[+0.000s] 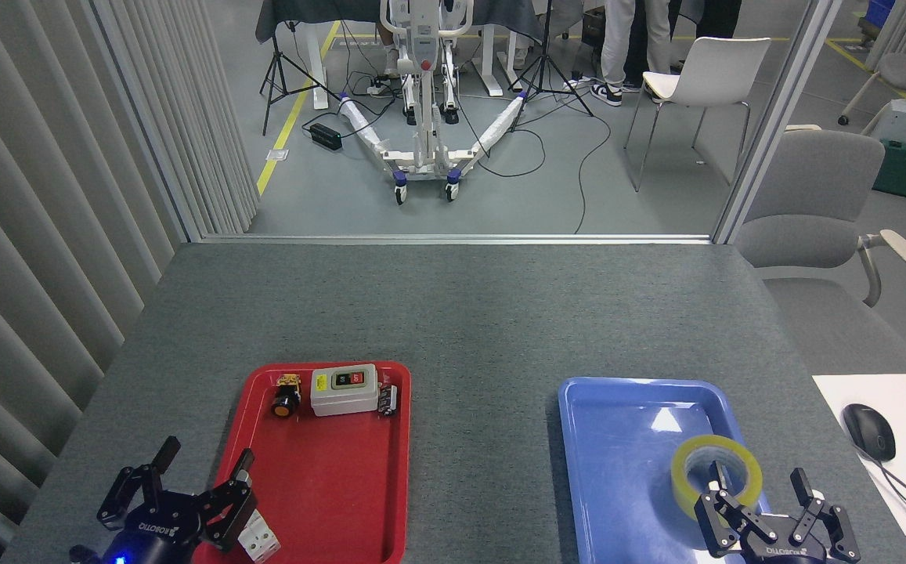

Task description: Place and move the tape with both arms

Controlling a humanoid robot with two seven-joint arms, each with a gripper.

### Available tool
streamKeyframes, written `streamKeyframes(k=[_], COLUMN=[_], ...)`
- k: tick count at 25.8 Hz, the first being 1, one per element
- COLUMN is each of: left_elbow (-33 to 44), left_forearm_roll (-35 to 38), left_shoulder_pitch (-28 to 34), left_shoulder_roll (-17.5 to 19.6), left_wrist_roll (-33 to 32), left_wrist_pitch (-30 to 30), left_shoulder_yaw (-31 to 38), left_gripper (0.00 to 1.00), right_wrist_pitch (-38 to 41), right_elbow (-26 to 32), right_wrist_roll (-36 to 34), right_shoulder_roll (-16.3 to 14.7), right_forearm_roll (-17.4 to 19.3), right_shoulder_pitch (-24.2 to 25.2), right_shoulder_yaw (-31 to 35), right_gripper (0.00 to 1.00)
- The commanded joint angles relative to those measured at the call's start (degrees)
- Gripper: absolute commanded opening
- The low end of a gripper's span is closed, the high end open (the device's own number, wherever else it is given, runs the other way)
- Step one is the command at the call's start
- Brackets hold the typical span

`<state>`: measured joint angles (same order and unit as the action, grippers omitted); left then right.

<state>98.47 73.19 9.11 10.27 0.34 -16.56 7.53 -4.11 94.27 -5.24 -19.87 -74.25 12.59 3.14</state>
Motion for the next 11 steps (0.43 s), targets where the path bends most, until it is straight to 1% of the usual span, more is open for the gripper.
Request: streamKeyframes(k=[1, 6, 11], left_elbow=[-0.4, -0.7, -0.7], left_forearm_roll=[-1.8, -1.8, -2.0], left_shoulder_pitch=[-0.1, -0.1, -0.1], left_shoulder_roll=[0.1, 0.7, 1.1], left_wrist_roll=[0.0, 0.0, -0.2], left_wrist_pitch=[0.5, 0.6, 0.6], left_shoulder_yaw=[0.0, -0.1, 0.0], left_gripper=[1.0, 1.0, 1.0], right_wrist_pitch=[-0.1, 0.2, 0.2], right_elbow=[0.0, 1.1, 1.6], right_wrist_roll=[0.7, 0.1, 0.1], right_shoulder_roll=[0.5, 1.9, 1.9], right_forearm_roll=[-0.1, -0.1, -0.1], right_shoulder_pitch=[0.1, 0.9, 1.0], right_shoulder_yaw=[-2.0, -2.3, -2.3], right_gripper=[0.99, 0.99, 0.99])
